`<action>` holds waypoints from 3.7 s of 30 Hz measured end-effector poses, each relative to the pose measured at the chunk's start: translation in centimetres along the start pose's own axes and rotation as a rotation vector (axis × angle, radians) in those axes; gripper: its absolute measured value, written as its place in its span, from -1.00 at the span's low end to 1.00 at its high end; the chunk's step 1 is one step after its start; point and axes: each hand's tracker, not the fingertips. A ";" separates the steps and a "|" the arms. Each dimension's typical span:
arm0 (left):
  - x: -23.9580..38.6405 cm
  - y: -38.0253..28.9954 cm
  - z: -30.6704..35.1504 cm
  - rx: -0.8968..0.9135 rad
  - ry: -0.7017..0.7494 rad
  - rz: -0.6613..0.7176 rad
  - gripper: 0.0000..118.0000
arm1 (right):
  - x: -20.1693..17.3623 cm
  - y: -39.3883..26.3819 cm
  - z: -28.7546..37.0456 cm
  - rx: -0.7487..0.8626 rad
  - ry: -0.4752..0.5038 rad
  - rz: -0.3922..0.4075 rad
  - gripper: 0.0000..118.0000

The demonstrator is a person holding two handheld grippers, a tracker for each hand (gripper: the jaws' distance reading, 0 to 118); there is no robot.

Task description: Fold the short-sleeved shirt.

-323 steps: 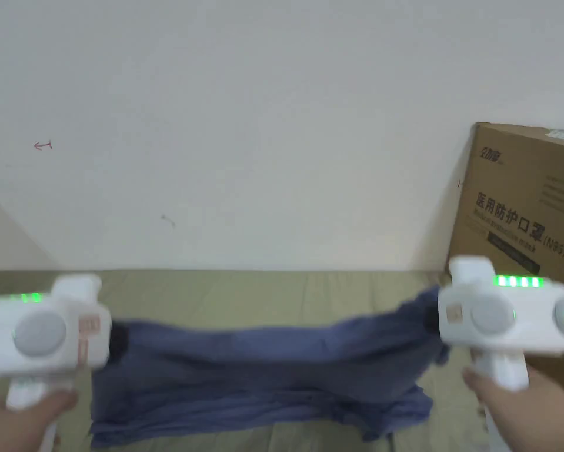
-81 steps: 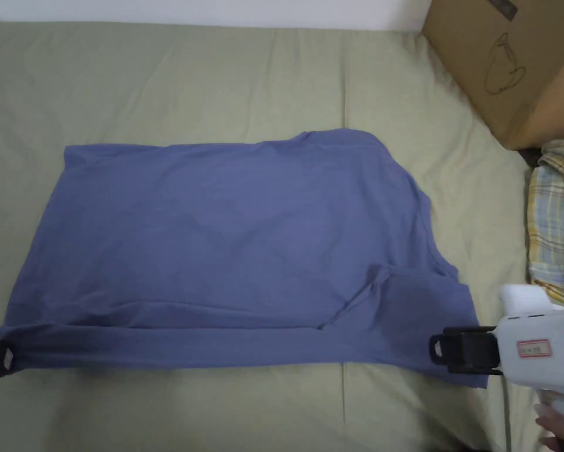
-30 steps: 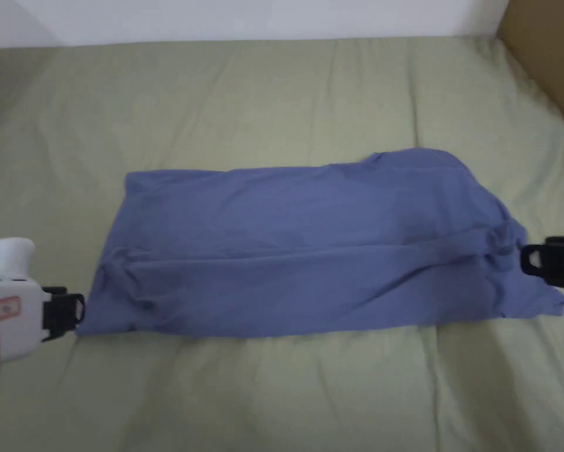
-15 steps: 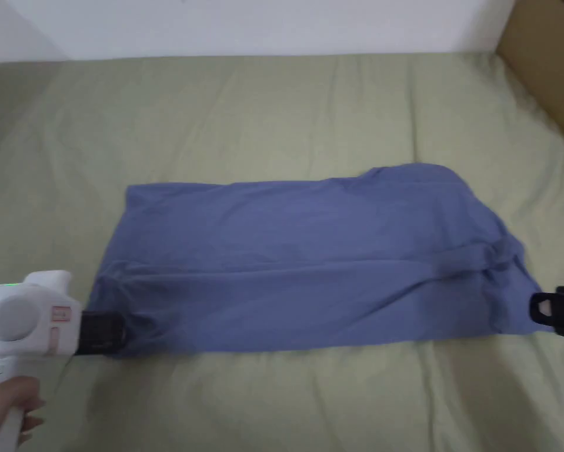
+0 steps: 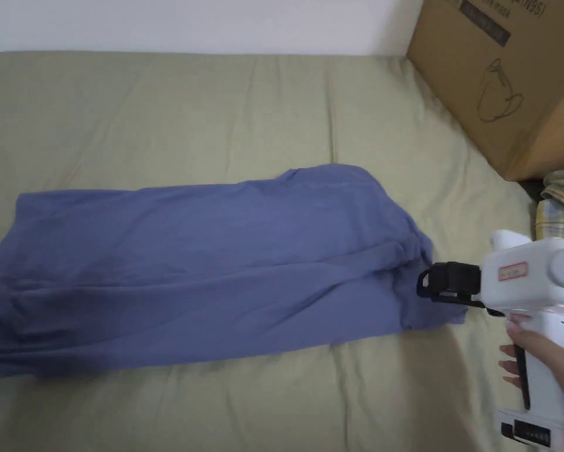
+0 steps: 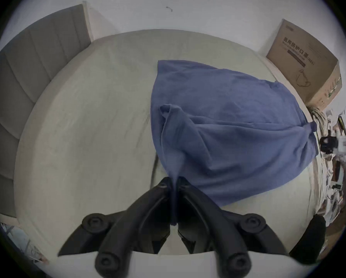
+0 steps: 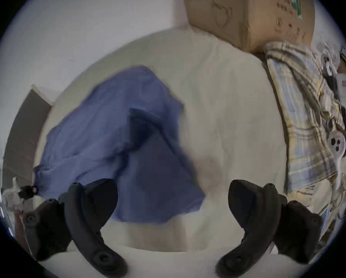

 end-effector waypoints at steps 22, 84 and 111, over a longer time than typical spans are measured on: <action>-0.5 -4.5 7.6 -0.028 -0.031 -0.091 -0.98 | 2.2 -6.9 12.0 -0.012 0.087 0.147 -0.92; 1.1 13.4 -2.0 0.050 -0.151 -0.161 -0.98 | -8.7 14.2 -5.3 0.059 0.002 0.181 0.92; -2.4 -0.1 7.8 0.022 -0.250 -0.107 -0.98 | 1.7 -5.8 14.8 0.072 0.215 0.047 -1.00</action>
